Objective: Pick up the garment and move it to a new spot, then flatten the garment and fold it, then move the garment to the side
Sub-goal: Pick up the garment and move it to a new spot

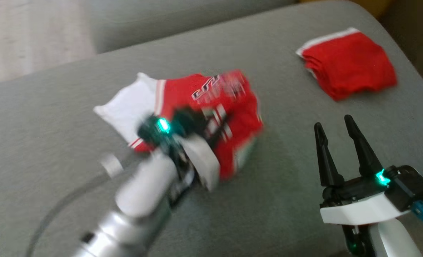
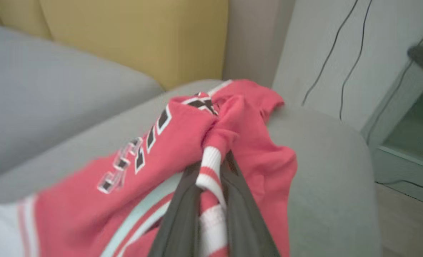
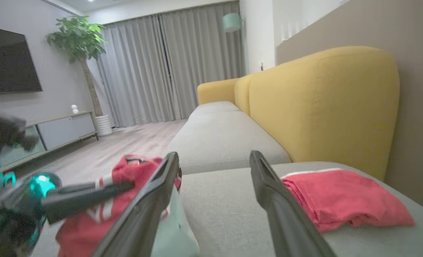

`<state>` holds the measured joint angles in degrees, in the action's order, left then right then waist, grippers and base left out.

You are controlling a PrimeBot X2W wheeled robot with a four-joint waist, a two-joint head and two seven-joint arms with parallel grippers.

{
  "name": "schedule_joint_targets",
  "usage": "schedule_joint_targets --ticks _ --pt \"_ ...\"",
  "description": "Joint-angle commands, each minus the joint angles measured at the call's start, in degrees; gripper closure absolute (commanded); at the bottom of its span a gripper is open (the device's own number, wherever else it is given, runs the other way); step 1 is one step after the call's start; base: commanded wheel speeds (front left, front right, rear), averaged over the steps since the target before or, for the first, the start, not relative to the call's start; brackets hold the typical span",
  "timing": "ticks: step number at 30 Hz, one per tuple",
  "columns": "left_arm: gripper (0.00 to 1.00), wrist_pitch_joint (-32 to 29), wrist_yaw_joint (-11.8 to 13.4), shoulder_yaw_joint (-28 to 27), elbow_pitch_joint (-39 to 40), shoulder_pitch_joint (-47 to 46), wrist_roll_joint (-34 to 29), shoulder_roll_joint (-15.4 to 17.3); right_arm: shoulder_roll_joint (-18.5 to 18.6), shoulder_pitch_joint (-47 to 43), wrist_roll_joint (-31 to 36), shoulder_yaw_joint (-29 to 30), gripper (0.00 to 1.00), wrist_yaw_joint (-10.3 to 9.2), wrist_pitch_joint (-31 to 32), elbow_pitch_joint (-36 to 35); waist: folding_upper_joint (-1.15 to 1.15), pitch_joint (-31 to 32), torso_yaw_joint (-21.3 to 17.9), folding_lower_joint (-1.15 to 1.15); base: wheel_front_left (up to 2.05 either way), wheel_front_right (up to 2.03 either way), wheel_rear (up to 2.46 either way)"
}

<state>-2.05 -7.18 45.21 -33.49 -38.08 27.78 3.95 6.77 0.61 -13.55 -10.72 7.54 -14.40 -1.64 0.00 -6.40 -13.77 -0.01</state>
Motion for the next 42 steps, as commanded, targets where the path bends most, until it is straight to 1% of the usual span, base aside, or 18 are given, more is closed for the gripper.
schedule_joint_targets --ticks 1,3,4,5,6,10,11,12,14,15,16,18,21,26,28,33,38,42 --pt "1.00 1.3 0.5 -1.1 0.2 -1.8 0.3 0.9 -0.4 2.1 0.1 -1.1 0.00 -0.05 -0.6 -2.2 0.00 -4.2 -3.3 0.01 0.00 0.00 0.00" --pt "1.00 3.5 1.0 0.4 -2.0 -0.1 0.1 -0.1 -0.7 2.4 0.1 -0.9 0.00 -0.05 -0.6 -2.3 0.00 -5.7 -3.9 0.01 0.00 0.00 0.00" --pt "0.91 4.6 1.4 1.1 -3.0 0.4 0.0 -0.4 -0.8 2.5 0.1 -0.7 0.00 -0.05 -0.6 -2.2 0.00 -6.2 -3.8 0.01 0.00 0.00 0.00" --pt "0.59 5.7 1.8 1.7 -3.7 0.8 0.1 -0.7 -0.8 2.5 0.1 -0.4 0.00 -0.05 -0.6 -2.2 0.00 -6.5 -3.5 0.01 0.00 0.00 0.00" --pt "0.00 7.0 2.4 2.2 -4.3 1.0 0.3 -0.8 -0.9 2.4 0.2 -0.1 0.00 -0.05 -0.6 -2.0 0.00 -6.6 -3.1 0.01 0.00 0.00 0.00" --pt "0.00 13.3 5.7 3.6 -2.8 2.2 2.3 -1.0 -1.0 1.7 0.5 0.4 0.00 -0.05 -0.6 -0.9 0.00 -4.5 -0.4 0.01 0.00 0.00 0.00" --pt "0.00 14.4 6.9 3.6 -1.9 2.6 3.0 -1.0 -1.0 1.4 0.6 0.6 0.00 -0.05 -0.6 -0.6 0.00 -3.5 0.6 0.01 0.00 0.00 0.00" --pt "0.00 16.0 9.7 3.0 -0.2 3.7 4.1 -1.0 -1.0 0.6 1.0 0.8 0.00 -0.05 -0.6 0.1 0.00 -1.0 2.9 0.01 0.00 0.00 0.00" --pt "0.00 16.7 12.8 1.2 0.9 5.5 4.5 -1.1 -1.1 -0.6 1.2 0.9 0.00 -0.05 -0.6 0.8 0.00 1.7 5.1 0.01 0.00 0.00 0.00" --pt "0.00 16.9 14.0 0.3 1.4 6.5 4.2 -1.0 -1.2 -1.3 1.2 1.1 0.00 -0.05 -0.6 1.2 0.00 3.2 6.4 0.01 0.00 0.00 0.00" --pt "0.00 16.9 14.0 0.3 1.4 6.5 4.2 -1.0 -1.2 -1.3 1.2 1.1 0.00 -0.05 -0.6 1.2 0.00 3.2 6.4 0.01 0.00 0.00 0.00" --pt "0.00 17.0 16.2 -2.8 4.2 9.0 3.5 -0.3 -1.3 -2.5 1.4 1.1 0.00 -0.05 -0.6 1.9 0.00 5.5 8.6 0.01 0.00 0.00 0.00" --pt "0.00 17.0 19.2 -8.7 11.1 14.2 1.1 1.8 -1.4 -3.6 2.0 1.1 0.00 -0.05 -0.6 2.8 0.00 7.7 11.6 0.01 0.00 0.00 0.00" --pt "0.00 17.0 21.8 -18.0 21.5 26.0 -2.9 4.4 -1.9 -5.2 2.1 2.0 0.00 -0.05 -0.6 4.8 0.00 10.8 14.8 0.01 0.00 0.00 0.00" --pt "0.00 17.0 22.0 -20.5 25.0 30.5 -5.0 5.0 -2.1 -6.1 2.3 2.4 0.00 -0.05 -0.6 5.6 0.00 11.8 15.8 0.01 0.00 0.00 0.00" --pt "0.00 17.0 20.5 -24.4 30.8 40.6 -9.5 5.0 -2.6 -9.6 2.8 2.8 0.00 -0.05 -0.6 6.7 0.00 14.0 17.3 0.01 0.00 0.00 0.00" --pt "0.00 17.0 18.3 -25.8 32.8 48.8 -13.7 3.9 -2.7 -12.6 4.4 2.2 0.00 -0.05 -0.6 7.0 0.00 15.1 17.3 0.01 0.00 0.00 0.00" --pt "0.00 17.0 17.1 -27.0 33.2 51.8 -15.7 2.6 -2.9 -13.7 4.7 2.5 0.00 -0.05 -0.6 6.8 0.00 15.5 17.1 0.01 0.00 0.00 0.00"
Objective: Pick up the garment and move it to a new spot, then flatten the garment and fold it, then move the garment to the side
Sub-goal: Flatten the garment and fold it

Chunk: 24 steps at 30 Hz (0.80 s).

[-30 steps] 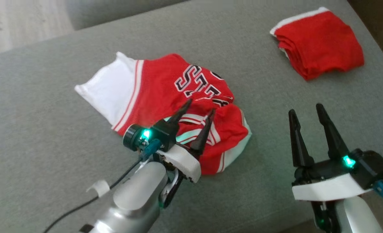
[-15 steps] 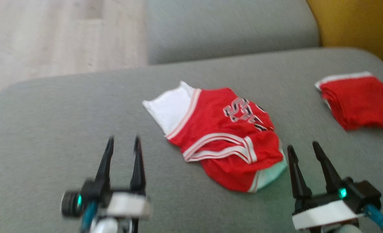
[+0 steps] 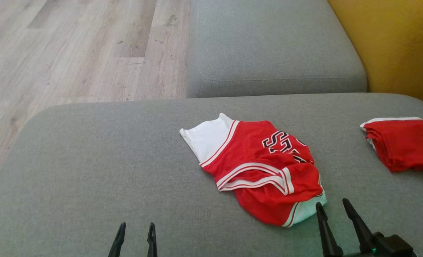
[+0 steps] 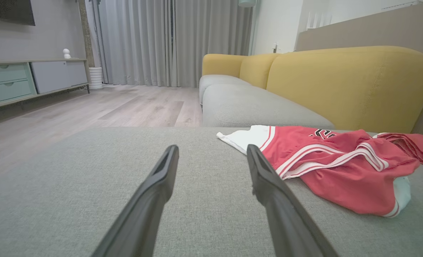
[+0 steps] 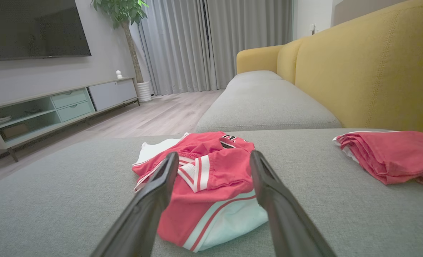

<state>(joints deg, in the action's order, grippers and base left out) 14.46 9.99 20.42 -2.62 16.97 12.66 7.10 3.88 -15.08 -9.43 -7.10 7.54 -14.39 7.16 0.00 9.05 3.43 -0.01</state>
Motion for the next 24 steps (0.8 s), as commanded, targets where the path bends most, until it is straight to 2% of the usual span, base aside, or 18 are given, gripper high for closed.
schedule_joint_targets --ticks 1,10,24 --pt "0.00 0.5 -0.5 -2.4 2.3 -3.0 -1.1 -0.8 -0.1 1.9 0.6 -1.2 0.00 -0.05 -0.6 -2.1 0.00 0.1 -0.1 0.01 0.00 0.00 0.00" --pt "0.00 0.5 -2.8 -4.7 1.7 -3.1 -4.2 -1.8 -0.4 2.3 0.6 -1.5 0.00 -0.05 -0.6 -2.1 0.00 0.4 -0.3 0.01 0.00 0.00 0.00" --pt "0.00 0.5 -4.5 -6.0 0.6 -3.1 -6.1 -3.0 -0.6 2.7 1.0 -1.6 0.00 -0.05 -0.6 -2.0 0.00 0.1 -0.7 0.01 0.00 0.00 0.00"
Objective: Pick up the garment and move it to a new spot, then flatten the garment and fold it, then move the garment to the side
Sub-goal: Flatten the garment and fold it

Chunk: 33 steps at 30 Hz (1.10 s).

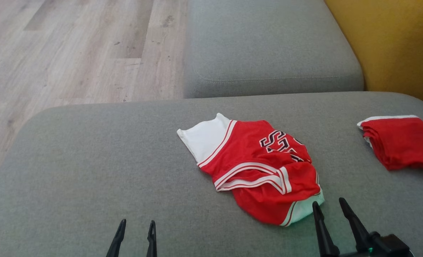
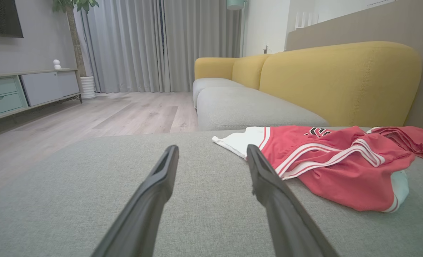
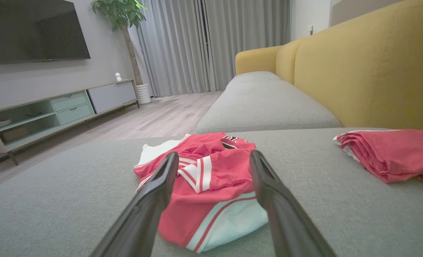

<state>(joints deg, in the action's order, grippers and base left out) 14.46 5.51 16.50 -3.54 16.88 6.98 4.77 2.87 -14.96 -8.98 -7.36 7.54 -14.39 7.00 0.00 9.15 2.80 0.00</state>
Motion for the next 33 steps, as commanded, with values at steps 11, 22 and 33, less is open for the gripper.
schedule_joint_targets --ticks 11,22,33 --pt "0.00 0.5 -1.3 0.9 -0.2 -8.0 -2.2 -1.6 0.9 4.6 0.1 -1.6 0.00 -0.05 -0.6 -2.5 0.00 -3.5 -5.7 0.00 0.00 0.00 0.00" --pt "0.00 0.4 -6.5 12.5 -15.1 -28.1 -5.1 -1.9 2.6 7.7 -0.6 -3.5 0.00 -0.05 -0.6 -3.6 0.00 -10.9 -17.1 0.00 0.00 0.00 0.00" --pt "0.00 -6.8 -4.8 17.6 -33.1 -41.5 -6.5 -1.9 2.6 10.9 -1.7 -3.4 0.00 -0.05 -0.6 -4.2 0.00 -17.2 -23.9 0.00 0.00 0.00 0.00"
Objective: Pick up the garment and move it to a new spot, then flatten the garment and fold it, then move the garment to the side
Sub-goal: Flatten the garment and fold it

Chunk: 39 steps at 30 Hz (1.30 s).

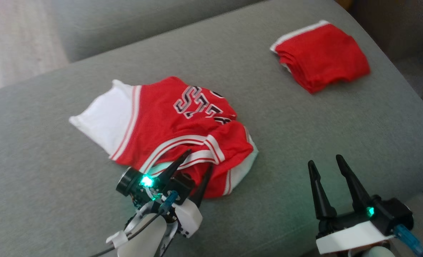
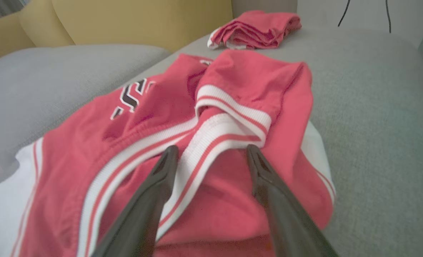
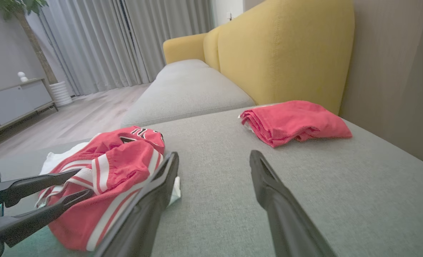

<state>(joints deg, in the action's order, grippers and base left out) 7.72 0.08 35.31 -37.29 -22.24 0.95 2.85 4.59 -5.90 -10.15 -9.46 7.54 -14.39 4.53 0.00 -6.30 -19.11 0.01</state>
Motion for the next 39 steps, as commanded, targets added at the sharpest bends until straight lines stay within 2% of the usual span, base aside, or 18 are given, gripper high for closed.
schedule_joint_targets --ticks 1,10,11,13,14,15,17,21,25,33,36,39 --pt "0.00 -0.2 0.9 -1.1 -0.5 -2.8 -0.4 0.0 0.9 2.0 -0.6 -1.3 0.00 -0.05 -0.6 -1.7 0.00 -1.9 -2.4 -0.01 0.00 0.00 0.00" --pt "0.00 4.4 1.3 1.1 -3.4 -6.1 0.6 0.0 0.6 2.4 -0.7 -1.5 0.00 -0.05 -0.6 -1.4 0.00 -1.4 -3.9 -0.01 0.00 0.00 0.00" --pt "0.12 4.9 1.0 1.5 -3.2 -6.5 1.1 0.0 0.5 2.3 -0.6 -1.6 0.00 -0.05 -0.6 -1.3 0.00 -1.1 -4.1 -0.01 0.00 0.00 0.00" --pt "0.24 5.5 0.0 2.6 -2.6 -7.4 2.4 0.0 0.5 2.1 -0.6 -1.9 0.00 -0.05 -0.6 -1.0 0.00 -0.5 -4.4 -0.01 0.00 0.00 0.00" --pt "0.45 5.8 -0.2 3.1 -2.2 -8.0 3.0 0.0 0.5 2.1 -0.6 -2.1 0.00 -0.05 -0.6 -0.8 0.00 -0.1 -4.6 -0.01 0.00 0.00 0.00" --pt "0.72 6.0 -0.4 3.5 -1.8 -8.8 3.6 0.0 0.5 2.0 -0.6 -2.3 0.00 -0.05 -0.6 -0.7 0.00 0.3 -4.8 -0.01 0.00 0.00 0.00" --pt "1.00 6.4 -0.3 4.2 -0.9 -10.9 4.4 0.0 0.5 1.9 -0.6 -2.6 0.00 -0.05 -0.6 -0.6 0.00 1.0 -5.3 -0.01 0.00 0.00 0.00" --pt "1.00 6.8 -0.8 4.7 0.3 -16.2 6.1 0.0 0.3 1.6 -0.6 -2.8 0.00 -0.05 -0.6 -0.4 0.00 2.4 -5.8 -0.01 0.00 0.00 0.00" --pt "1.00 7.0 -2.6 3.8 2.3 -23.7 9.4 0.0 0.3 1.2 -0.6 -2.9 0.00 -0.05 -0.6 -0.4 0.00 3.8 -5.3 -0.01 0.00 0.00 0.00" --pt "1.00 7.1 -4.4 0.3 2.4 -40.4 11.9 0.4 0.1 0.3 -0.6 -3.2 0.00 -0.05 -0.6 -0.6 0.00 6.0 -1.5 -0.01 0.00 0.00 0.00" --pt "1.00 7.1 -4.1 -1.5 1.5 -41.5 13.2 1.6 0.0 0.0 -0.5 -3.0 0.00 -0.05 -0.6 -0.7 0.00 6.5 0.6 -0.01 0.00 0.00 0.00" --pt "1.00 7.1 -3.3 -3.1 0.9 -37.0 15.3 3.1 0.0 -0.4 -0.4 -2.3 0.00 -0.05 -0.6 -0.8 0.00 6.6 3.0 -0.01 0.00 0.00 0.00"
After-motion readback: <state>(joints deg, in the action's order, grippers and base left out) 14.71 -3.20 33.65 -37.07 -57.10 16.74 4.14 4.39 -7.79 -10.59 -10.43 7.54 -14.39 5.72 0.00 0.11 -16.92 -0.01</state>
